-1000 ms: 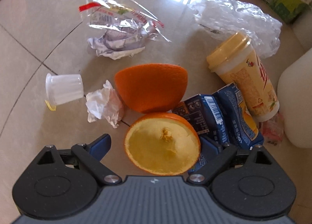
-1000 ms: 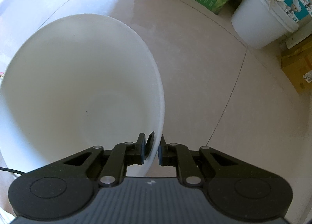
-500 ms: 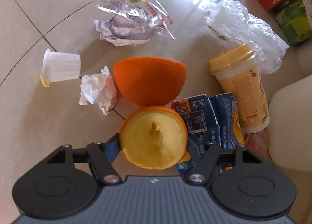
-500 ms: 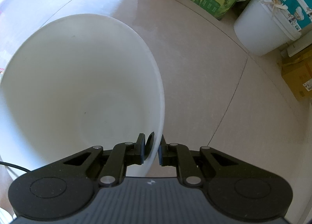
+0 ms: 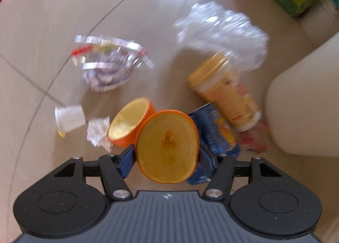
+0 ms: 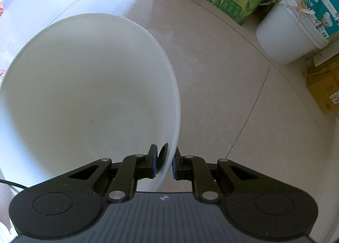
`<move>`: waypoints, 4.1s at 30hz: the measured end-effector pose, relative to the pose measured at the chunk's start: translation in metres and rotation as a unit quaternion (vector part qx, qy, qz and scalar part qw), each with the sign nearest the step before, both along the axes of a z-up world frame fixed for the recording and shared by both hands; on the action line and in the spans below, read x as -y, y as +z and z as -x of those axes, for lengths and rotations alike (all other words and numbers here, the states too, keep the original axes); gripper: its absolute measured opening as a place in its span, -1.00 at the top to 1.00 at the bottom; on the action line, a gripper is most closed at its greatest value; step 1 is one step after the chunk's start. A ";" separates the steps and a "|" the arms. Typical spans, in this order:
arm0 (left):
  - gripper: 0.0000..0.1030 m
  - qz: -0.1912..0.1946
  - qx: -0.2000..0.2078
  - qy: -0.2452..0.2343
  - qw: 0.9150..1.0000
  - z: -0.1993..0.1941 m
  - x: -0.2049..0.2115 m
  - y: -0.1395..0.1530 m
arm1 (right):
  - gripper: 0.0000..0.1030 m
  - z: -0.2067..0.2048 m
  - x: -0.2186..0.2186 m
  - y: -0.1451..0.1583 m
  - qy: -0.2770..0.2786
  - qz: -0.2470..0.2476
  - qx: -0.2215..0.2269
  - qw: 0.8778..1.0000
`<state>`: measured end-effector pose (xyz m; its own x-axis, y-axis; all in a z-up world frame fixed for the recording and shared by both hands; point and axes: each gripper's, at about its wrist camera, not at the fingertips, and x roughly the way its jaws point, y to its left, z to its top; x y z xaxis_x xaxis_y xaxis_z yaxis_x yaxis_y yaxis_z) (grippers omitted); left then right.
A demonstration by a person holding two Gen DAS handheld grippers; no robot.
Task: Collect trash
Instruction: 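Carry the orange half over the white bin and open the left gripper, then lower the left gripper and grasp the orange peel half, then carry the orange peel over the white bin and release it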
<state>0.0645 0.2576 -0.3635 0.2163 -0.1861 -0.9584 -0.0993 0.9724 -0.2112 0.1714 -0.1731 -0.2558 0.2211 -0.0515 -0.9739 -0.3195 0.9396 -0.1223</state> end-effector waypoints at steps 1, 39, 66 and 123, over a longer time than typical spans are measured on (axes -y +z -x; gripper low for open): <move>-0.20 0.000 0.004 -0.013 1.000 -0.004 0.002 0.014 | 0.68 0.000 0.000 0.000 0.000 0.000 -0.001 1.000; -0.25 -0.073 0.062 -0.402 0.911 -0.125 0.297 0.127 | 0.75 0.000 0.031 -0.002 -0.102 -0.054 -0.045 0.992; -0.93 -0.163 0.101 -0.291 0.937 -0.069 0.094 0.051 | 0.73 0.003 0.027 -0.004 -0.103 -0.045 -0.035 0.993; -0.42 -0.107 0.101 -0.362 0.920 -0.060 0.007 0.019 | 0.70 -0.001 0.019 -0.008 -0.120 -0.026 -0.039 0.992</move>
<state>0.1243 0.2504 -0.3446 0.2872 -0.1632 -0.9439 0.6118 0.7895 0.0496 0.1720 -0.1919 -0.2641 0.1327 -0.0429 -0.9902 -0.0921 0.9942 -0.0554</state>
